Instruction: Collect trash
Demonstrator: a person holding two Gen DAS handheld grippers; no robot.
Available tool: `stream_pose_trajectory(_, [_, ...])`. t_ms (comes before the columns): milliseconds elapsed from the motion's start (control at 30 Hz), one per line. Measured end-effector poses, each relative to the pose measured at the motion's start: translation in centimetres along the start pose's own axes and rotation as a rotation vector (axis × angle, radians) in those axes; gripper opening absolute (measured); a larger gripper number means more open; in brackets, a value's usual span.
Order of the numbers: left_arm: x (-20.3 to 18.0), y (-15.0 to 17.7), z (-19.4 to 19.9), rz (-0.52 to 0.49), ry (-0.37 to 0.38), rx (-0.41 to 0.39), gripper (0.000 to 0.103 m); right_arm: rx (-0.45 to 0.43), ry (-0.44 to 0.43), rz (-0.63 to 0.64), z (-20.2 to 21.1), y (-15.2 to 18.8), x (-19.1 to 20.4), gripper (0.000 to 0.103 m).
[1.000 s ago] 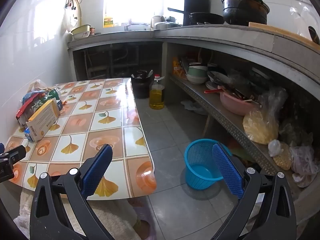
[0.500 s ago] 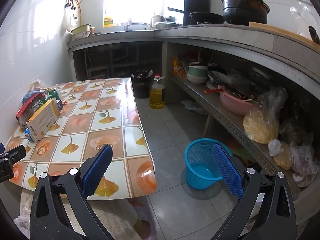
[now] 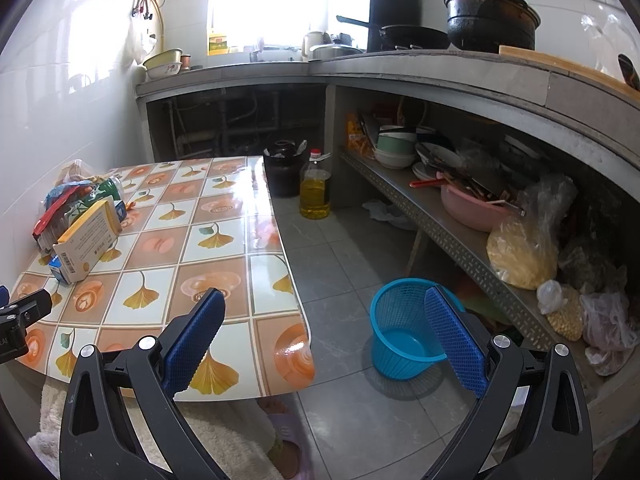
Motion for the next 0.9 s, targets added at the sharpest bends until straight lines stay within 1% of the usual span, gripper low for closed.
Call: stream_pose_trajectory(900, [0.0,0.01,0.02,0.002,0.001,0.001,0.097,-0.001,0.001,0.001,0.01,0.0,0.01,0.095])
Point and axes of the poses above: each gripper's, at about its wrist camera, not at the fingertips, and z roughly against the way its jaws point, x to its left, y to its underside, the point moved 6 cm from there along -z, roughly the way its jaws point, and after that the axes turned 10 degrees about x, right-handed, at the moved point
